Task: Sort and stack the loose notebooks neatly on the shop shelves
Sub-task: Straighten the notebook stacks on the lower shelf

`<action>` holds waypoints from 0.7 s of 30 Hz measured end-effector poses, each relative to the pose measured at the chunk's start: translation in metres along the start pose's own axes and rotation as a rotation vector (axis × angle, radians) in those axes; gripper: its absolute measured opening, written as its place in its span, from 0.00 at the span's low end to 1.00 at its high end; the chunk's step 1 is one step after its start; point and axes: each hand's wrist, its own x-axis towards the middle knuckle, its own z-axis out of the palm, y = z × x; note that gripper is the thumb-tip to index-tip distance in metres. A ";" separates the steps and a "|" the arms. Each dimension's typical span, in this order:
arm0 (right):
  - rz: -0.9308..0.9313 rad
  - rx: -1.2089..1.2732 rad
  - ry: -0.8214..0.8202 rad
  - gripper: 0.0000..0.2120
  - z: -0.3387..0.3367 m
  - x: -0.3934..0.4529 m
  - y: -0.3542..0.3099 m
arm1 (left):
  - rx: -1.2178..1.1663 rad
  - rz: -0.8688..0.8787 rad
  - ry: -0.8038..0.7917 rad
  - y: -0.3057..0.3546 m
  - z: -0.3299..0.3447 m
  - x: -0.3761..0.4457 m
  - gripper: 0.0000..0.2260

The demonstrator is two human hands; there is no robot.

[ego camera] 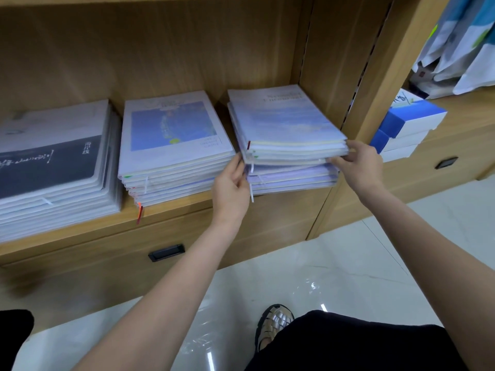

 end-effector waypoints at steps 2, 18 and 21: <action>-0.003 0.059 0.010 0.17 -0.002 -0.001 -0.007 | -0.041 -0.015 -0.012 0.006 -0.003 0.005 0.25; 0.263 0.366 -0.134 0.29 -0.011 0.012 -0.016 | -0.273 -0.556 0.113 0.046 0.021 0.032 0.27; 0.292 0.470 -0.141 0.17 -0.013 0.011 -0.017 | -0.324 -0.595 0.104 0.049 0.022 0.037 0.24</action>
